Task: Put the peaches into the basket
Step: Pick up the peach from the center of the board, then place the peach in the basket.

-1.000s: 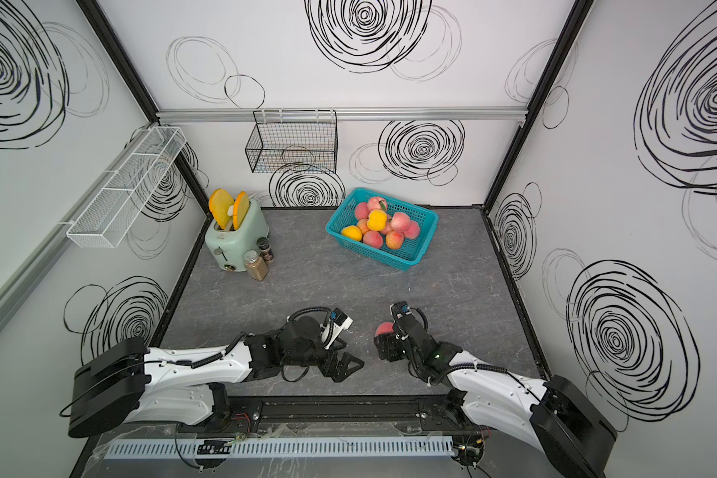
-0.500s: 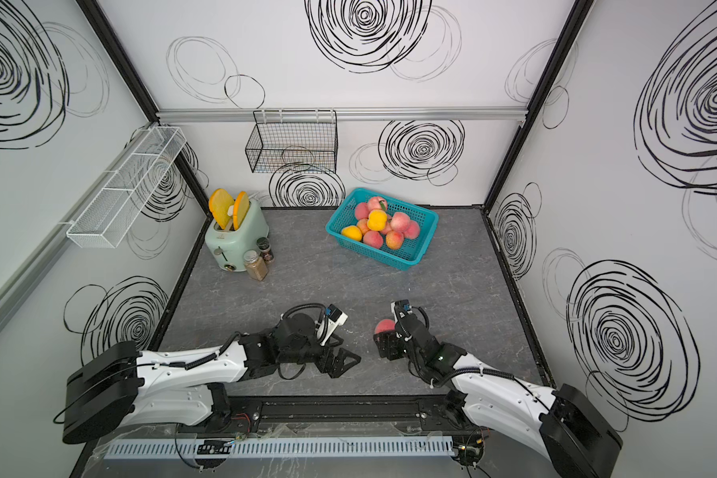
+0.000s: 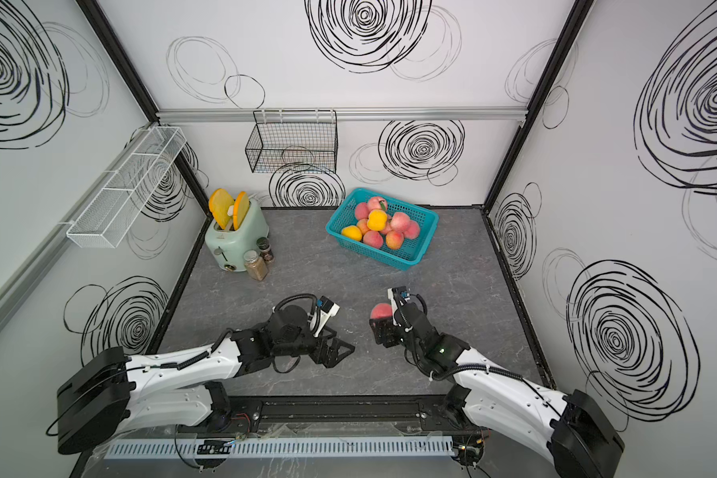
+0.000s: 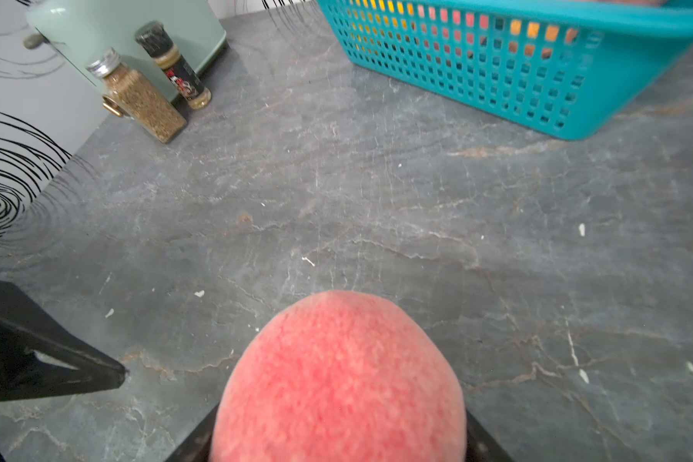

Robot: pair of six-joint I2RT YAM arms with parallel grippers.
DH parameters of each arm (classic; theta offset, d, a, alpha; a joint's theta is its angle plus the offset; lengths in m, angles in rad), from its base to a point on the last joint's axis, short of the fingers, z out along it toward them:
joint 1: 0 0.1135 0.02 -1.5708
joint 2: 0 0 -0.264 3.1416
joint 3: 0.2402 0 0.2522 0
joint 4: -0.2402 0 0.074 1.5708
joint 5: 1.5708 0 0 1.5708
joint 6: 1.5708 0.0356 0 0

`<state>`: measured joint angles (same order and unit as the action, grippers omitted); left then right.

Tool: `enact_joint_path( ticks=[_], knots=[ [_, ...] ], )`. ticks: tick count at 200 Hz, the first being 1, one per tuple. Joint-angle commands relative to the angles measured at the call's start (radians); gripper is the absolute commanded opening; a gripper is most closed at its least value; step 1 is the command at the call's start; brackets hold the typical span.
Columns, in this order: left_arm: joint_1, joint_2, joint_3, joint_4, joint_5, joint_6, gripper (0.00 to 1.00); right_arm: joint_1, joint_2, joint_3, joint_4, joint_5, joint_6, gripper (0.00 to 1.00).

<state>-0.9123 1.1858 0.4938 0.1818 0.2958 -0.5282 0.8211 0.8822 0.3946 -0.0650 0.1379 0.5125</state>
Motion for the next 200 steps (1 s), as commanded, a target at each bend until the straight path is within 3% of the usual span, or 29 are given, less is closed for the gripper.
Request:
enact_joint_path(
  ticks=[1,68,140,200],
  knots=[
    [0.041,-0.032,0.023,-0.001,0.014,0.021,0.98,-0.008,0.000,0.040,-0.011,0.031,-0.046,0.67],
    [0.167,-0.053,0.120,-0.070,0.026,0.066,0.98,-0.188,0.061,0.135,0.073,-0.046,-0.193,0.67],
    [0.178,0.021,0.247,-0.078,-0.052,0.076,0.98,-0.350,0.213,0.265,0.194,-0.099,-0.320,0.67],
    [0.208,0.117,0.276,0.069,-0.070,0.070,0.98,-0.445,0.387,0.380,0.297,-0.148,-0.369,0.67]
  ],
)
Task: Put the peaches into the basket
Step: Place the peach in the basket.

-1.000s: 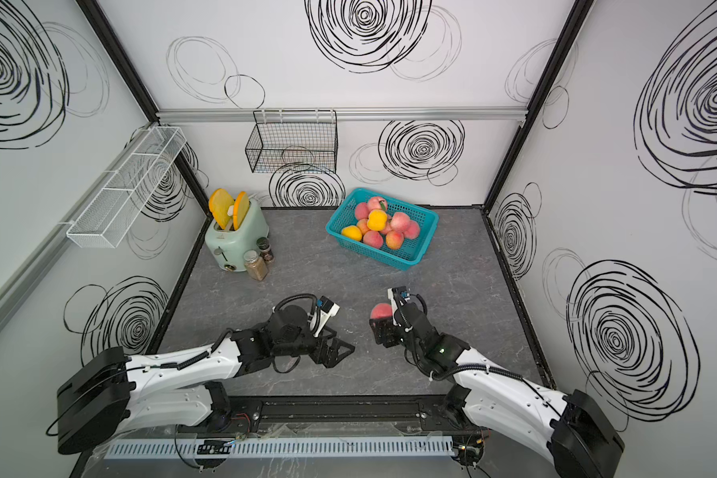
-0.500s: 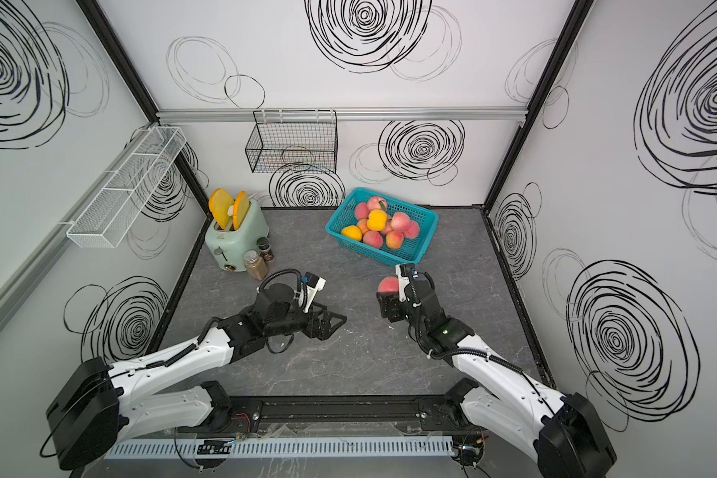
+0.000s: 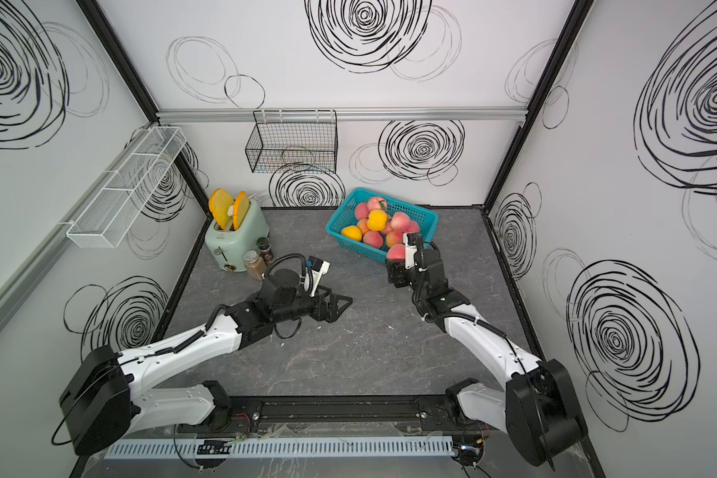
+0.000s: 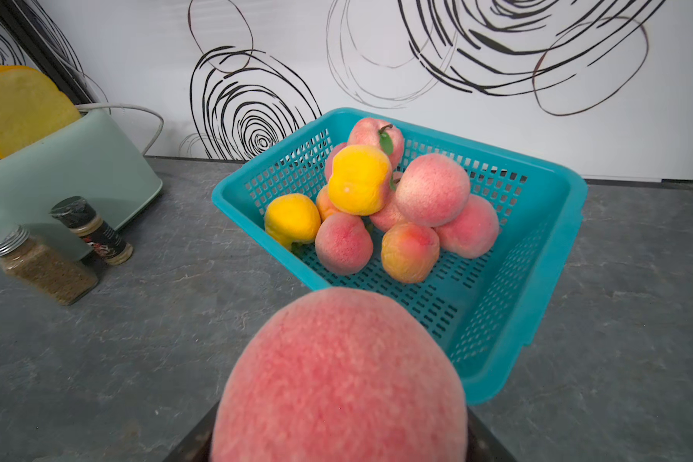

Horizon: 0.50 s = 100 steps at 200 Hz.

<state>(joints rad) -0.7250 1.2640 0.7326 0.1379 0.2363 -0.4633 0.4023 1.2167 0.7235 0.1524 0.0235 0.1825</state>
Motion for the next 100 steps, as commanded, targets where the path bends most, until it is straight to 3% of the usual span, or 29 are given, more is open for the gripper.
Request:
enact_joint_path(
  ticks=[1,100],
  knots=[
    [0.022,0.041,0.039,0.116,-0.010,0.005,0.98,-0.026,0.055,0.053,0.080,-0.035,-0.039,0.67],
    [0.051,0.187,0.160,0.181,0.044,0.009,0.98,-0.091,0.312,0.213,0.192,-0.074,-0.003,0.67]
  ],
)
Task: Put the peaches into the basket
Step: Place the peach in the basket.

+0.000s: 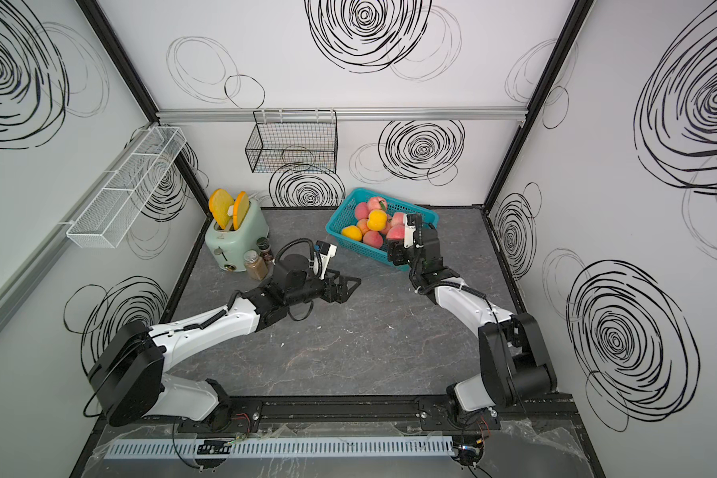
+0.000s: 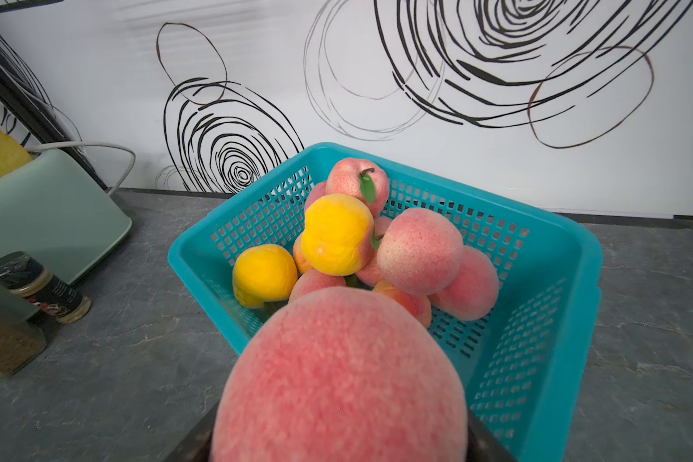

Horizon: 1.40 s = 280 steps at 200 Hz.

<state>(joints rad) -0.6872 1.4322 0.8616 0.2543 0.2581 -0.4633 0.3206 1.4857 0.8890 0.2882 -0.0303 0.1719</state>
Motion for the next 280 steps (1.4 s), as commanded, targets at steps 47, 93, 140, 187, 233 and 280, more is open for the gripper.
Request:
enact_joint_path(
  ticks=[47,93,140,187,233,280],
  knots=[
    [0.038,0.029,0.025,0.081,0.036,0.007,0.98,-0.029,0.135,0.101,0.077,-0.038,0.010,0.67],
    [0.060,0.033,0.019,0.095,0.055,-0.002,0.98,-0.033,0.214,0.146,0.078,-0.065,0.010,0.67],
    [0.061,0.042,0.024,0.097,0.060,-0.005,0.98,-0.032,0.279,0.185,0.084,-0.084,0.019,0.67],
    [0.075,0.041,0.021,0.094,0.067,-0.005,0.98,-0.033,0.322,0.189,0.097,-0.092,0.027,0.67],
    [0.083,0.051,0.023,0.095,0.072,-0.011,0.98,-0.031,0.338,0.185,0.103,-0.092,0.033,0.67],
    [0.089,0.056,0.028,0.095,0.081,-0.013,0.98,-0.029,0.357,0.192,0.097,-0.094,0.029,0.68]
  ],
)
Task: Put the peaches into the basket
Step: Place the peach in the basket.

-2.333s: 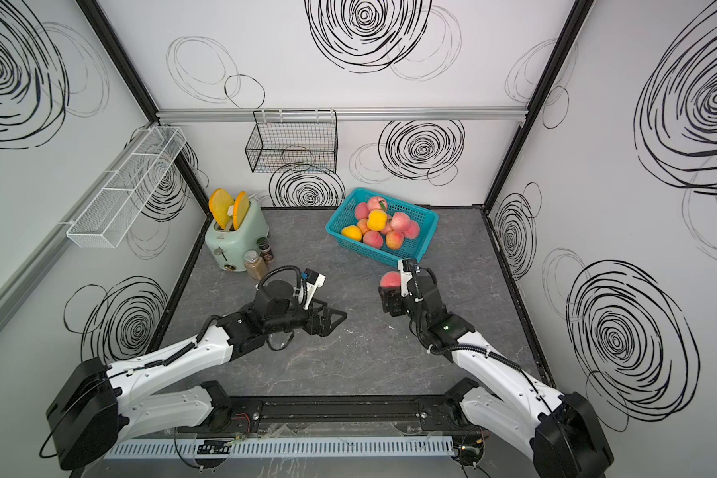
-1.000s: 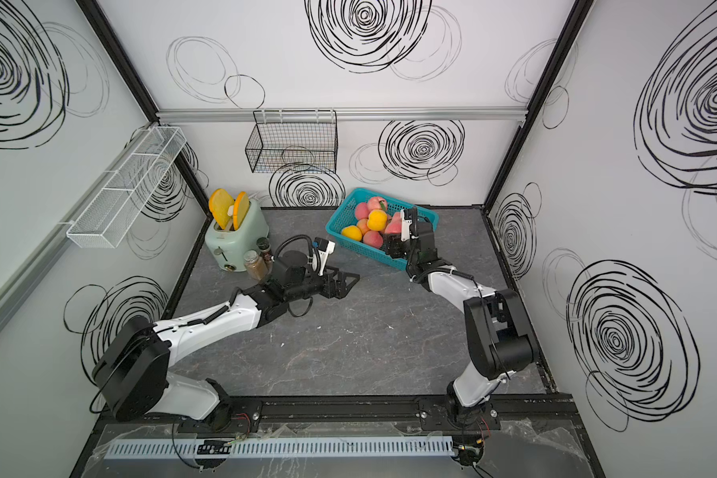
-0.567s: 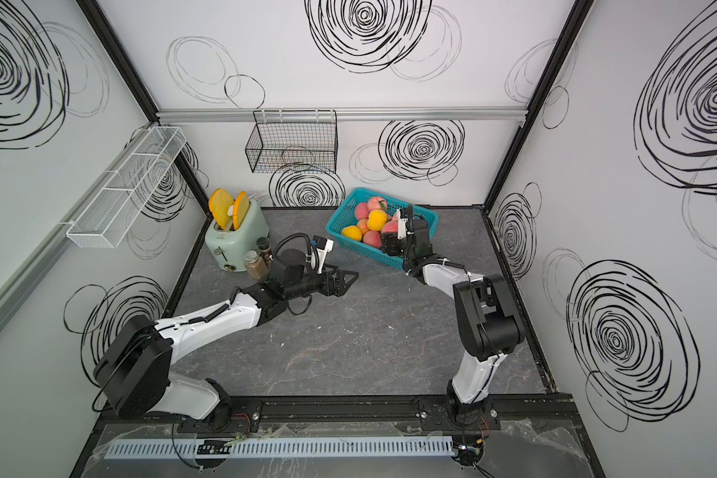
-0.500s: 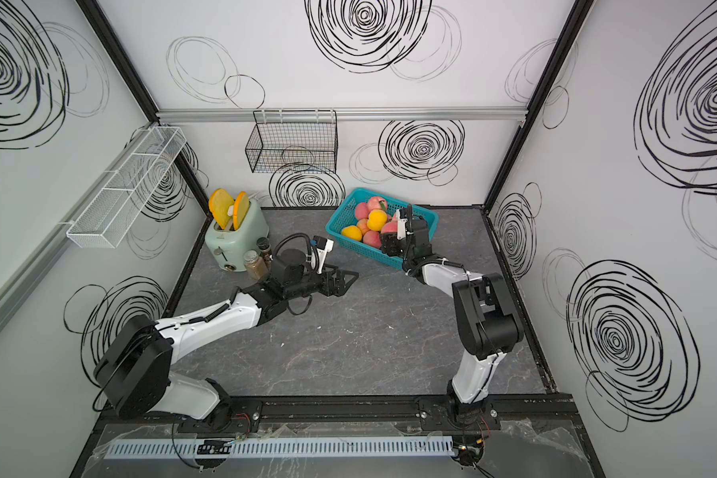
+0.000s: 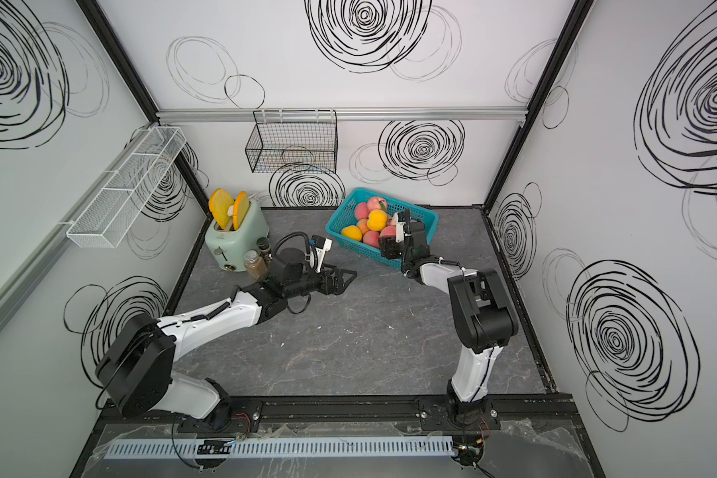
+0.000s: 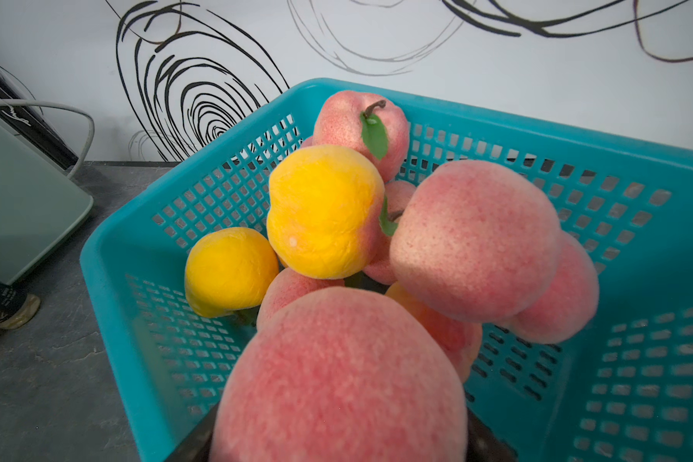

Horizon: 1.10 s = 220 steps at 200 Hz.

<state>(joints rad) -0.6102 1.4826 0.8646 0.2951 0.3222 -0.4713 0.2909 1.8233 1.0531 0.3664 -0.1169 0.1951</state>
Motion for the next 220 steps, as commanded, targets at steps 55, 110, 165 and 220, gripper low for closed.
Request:
enact_joint_path(
  ticks=[55,110,165,220],
  knots=[
    [0.013,0.005,0.029,0.049,0.018,-0.006,0.98,0.002,0.022,0.024,0.017,-0.006,0.004,0.69],
    [0.015,-0.004,0.028,0.044,0.018,-0.008,0.98,0.002,0.023,0.031,0.006,-0.010,-0.003,0.70],
    [0.015,-0.008,0.026,0.040,0.018,-0.010,0.98,0.002,0.005,0.035,-0.004,-0.010,-0.013,0.73],
    [0.014,-0.016,0.023,0.033,0.014,-0.014,0.98,0.003,-0.002,0.044,-0.020,-0.019,-0.021,0.76]
  ],
)
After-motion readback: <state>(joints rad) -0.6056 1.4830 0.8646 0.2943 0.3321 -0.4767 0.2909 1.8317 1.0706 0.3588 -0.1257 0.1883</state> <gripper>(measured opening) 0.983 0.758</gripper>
